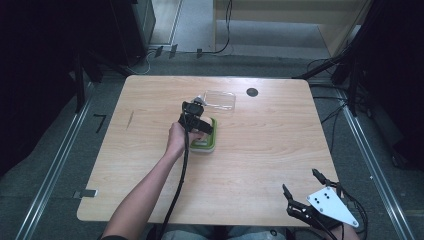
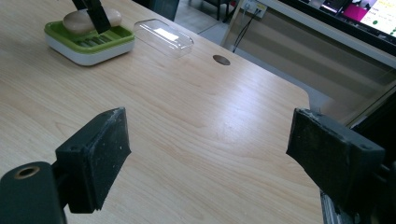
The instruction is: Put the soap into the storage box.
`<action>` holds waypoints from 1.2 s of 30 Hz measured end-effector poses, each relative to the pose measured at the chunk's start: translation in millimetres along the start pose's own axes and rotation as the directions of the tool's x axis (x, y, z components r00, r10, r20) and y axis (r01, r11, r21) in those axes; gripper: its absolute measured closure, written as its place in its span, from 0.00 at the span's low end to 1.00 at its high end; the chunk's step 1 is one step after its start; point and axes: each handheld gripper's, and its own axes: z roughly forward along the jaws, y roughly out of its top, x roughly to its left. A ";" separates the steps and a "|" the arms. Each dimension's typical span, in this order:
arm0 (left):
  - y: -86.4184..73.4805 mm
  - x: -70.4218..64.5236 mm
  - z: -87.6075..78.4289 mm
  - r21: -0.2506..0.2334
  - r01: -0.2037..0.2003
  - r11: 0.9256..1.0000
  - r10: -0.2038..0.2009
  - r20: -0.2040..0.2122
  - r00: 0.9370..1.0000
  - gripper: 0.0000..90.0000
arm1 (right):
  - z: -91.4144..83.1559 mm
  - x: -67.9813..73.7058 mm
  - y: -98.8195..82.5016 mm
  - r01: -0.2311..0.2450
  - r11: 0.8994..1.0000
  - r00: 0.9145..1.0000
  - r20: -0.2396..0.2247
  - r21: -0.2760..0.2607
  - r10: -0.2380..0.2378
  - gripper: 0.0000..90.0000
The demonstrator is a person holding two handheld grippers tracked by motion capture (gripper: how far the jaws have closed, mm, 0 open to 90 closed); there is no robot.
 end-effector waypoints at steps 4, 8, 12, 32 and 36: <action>-1.6 -1.9 3.7 -0.008 0.012 1.000 -0.012 -0.007 1.000 0.37 | 0.4 -0.2 0.1 0.003 1.000 1.000 -0.002 -0.003 -0.003 0.15; -2.6 -2.2 6.6 0.000 0.007 1.000 -0.007 -0.015 1.000 0.37 | 0.9 0.2 0.4 0.008 1.000 1.000 -0.005 -0.005 -0.008 0.15; -3.7 -2.7 9.9 0.002 0.005 1.000 -0.005 -0.023 1.000 0.37 | 0.9 1.0 0.7 0.007 1.000 1.000 -0.004 -0.001 -0.007 0.15; -6.0 -6.9 20.0 0.000 0.014 1.000 -0.014 -0.045 0.999 0.37 | 0.9 0.6 0.3 0.011 1.000 1.000 -0.003 -0.007 -0.011 0.14; -5.9 -7.8 16.9 -0.025 0.012 1.000 -0.013 -0.052 0.999 0.36 | 1.0 0.6 0.3 0.013 1.000 1.000 -0.003 -0.007 -0.013 0.15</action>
